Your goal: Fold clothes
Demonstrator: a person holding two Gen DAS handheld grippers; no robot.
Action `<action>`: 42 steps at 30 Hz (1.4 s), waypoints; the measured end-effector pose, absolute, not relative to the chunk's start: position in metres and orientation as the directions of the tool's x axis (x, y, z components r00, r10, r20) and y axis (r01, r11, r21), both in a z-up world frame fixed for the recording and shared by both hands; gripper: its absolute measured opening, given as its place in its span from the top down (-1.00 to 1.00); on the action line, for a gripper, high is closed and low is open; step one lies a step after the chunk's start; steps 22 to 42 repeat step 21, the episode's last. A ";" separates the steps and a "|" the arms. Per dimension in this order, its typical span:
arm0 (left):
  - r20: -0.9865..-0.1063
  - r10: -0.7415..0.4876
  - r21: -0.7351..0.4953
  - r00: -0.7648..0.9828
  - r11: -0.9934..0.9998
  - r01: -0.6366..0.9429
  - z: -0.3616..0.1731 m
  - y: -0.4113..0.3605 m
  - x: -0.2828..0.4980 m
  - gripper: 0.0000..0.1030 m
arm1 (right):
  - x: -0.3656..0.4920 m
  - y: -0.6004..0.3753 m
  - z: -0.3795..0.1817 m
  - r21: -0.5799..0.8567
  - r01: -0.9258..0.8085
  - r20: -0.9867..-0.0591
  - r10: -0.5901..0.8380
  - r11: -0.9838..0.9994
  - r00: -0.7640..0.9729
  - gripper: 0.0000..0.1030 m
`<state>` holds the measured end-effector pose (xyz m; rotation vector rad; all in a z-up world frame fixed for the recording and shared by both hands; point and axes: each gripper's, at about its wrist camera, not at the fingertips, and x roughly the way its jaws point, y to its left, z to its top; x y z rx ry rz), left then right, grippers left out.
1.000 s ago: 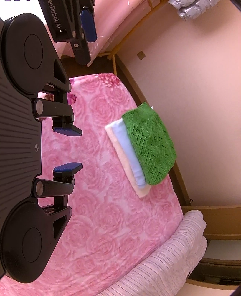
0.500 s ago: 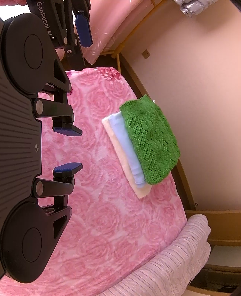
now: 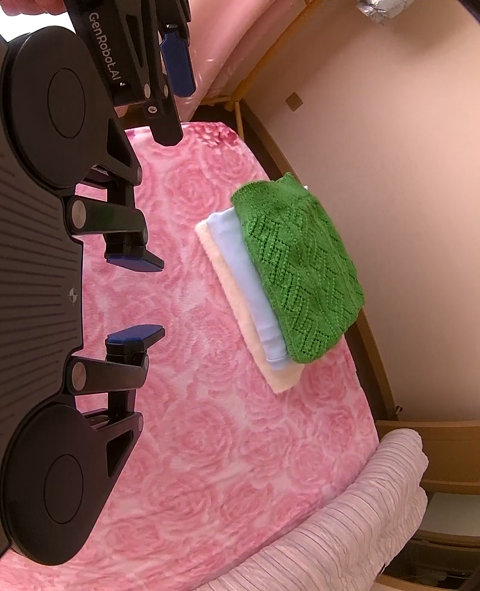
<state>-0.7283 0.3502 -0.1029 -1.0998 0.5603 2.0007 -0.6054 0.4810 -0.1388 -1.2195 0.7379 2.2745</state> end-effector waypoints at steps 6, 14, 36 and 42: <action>-0.848 0.413 0.010 -0.332 -0.615 -0.789 -0.106 0.358 -0.738 0.06 | -0.617 0.488 -0.140 0.241 -0.608 -0.853 0.133 -0.757 -0.504 0.31; -0.842 0.408 0.027 -0.353 -0.622 -0.783 -0.108 0.360 -0.746 0.06 | -0.628 0.490 -0.142 0.240 -0.605 -0.856 0.129 -0.759 -0.501 0.31; -0.827 0.418 0.040 -0.375 -0.622 -0.782 -0.102 0.356 -0.750 0.06 | -0.629 0.483 -0.138 0.244 -0.612 -0.854 0.132 -0.753 -0.503 0.31; -0.827 0.418 0.040 -0.375 -0.622 -0.782 -0.102 0.356 -0.750 0.06 | -0.629 0.483 -0.138 0.244 -0.612 -0.854 0.132 -0.753 -0.503 0.31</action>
